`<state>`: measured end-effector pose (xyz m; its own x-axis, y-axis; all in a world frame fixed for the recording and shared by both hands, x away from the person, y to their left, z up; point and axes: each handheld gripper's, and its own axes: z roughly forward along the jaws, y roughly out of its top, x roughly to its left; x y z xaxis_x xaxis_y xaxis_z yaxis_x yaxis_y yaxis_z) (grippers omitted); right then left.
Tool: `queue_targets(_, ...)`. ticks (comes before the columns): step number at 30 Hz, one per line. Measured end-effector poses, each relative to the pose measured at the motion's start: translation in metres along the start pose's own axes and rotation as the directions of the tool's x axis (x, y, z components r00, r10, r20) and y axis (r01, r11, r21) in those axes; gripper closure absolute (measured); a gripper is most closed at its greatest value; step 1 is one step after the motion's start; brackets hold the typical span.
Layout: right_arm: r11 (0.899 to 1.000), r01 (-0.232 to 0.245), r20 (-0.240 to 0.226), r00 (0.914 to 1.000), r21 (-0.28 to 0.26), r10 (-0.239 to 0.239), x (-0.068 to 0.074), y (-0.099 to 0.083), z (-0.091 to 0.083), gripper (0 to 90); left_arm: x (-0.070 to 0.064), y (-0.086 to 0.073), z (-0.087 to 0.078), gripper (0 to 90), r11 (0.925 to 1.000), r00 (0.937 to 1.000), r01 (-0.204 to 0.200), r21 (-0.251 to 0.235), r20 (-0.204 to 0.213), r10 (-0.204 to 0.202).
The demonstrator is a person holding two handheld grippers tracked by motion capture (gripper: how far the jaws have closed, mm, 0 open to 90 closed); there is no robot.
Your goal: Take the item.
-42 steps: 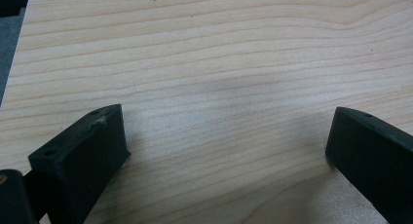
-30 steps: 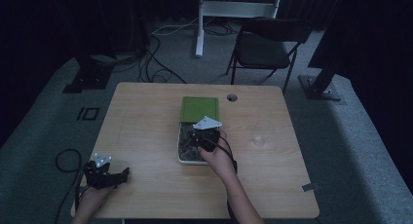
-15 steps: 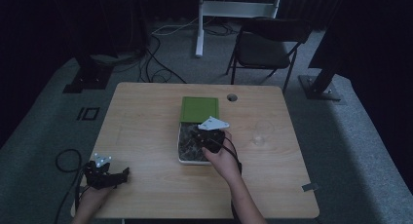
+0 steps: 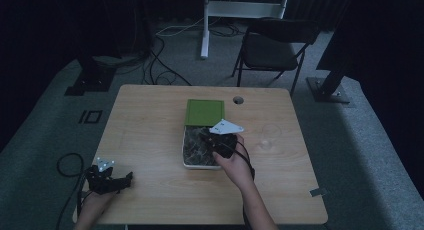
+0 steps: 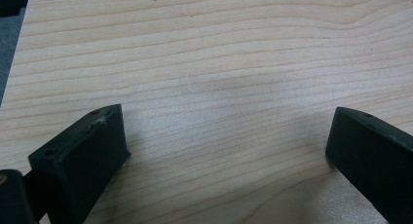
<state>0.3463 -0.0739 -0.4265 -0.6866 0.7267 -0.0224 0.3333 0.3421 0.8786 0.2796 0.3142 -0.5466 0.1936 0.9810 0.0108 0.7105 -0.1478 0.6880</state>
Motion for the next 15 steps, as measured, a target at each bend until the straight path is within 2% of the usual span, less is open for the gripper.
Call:
queue_targets(8,1.0,-0.005,-0.005,1.0,-0.025,0.005,-0.005,0.004,-0.011,76.5,0.0,0.0,0.0,1.9,1.0,1.0,0.0,0.002,0.001,0.0)
queue_targets(15,1.0,-0.008,-0.003,1.0,-0.027,0.008,-0.009,0.005,-0.017,77.9,0.0,0.0,0.0,1.9,1.0,1.0,0.0,0.002,0.0,0.0)
